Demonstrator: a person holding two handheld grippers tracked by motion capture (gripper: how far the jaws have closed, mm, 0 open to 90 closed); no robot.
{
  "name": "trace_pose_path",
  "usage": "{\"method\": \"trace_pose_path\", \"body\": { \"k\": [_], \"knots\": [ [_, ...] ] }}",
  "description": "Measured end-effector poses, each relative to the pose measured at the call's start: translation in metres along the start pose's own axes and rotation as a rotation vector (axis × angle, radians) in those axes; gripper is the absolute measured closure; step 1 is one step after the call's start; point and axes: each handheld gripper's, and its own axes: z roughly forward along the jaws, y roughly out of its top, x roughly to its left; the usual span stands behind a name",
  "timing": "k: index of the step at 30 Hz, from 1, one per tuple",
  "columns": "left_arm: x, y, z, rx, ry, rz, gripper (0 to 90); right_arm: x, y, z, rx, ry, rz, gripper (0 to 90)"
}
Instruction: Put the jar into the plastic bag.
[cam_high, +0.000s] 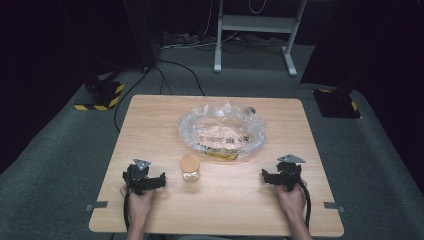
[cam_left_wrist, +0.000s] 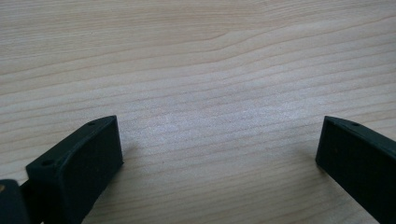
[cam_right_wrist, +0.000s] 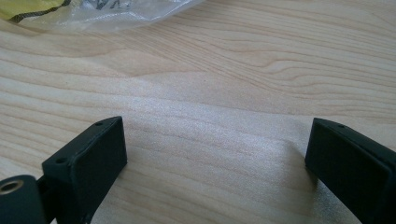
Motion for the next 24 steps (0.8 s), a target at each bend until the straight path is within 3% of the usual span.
{"method": "trace_pose_path", "body": {
  "k": [16, 24],
  "knots": [
    [0.0, 0.0, -0.001, -0.004, 0.0, -0.007, 1.1, 0.0, 0.0, 0.0, 0.001, 0.001, 0.002, 5.3],
    [-0.003, 0.0, -0.013, -0.016, -0.052, -0.016, 1.3, 0.0, 0.0, 0.0, 0.0, 0.001, 0.002, 5.3]
  ]
}}
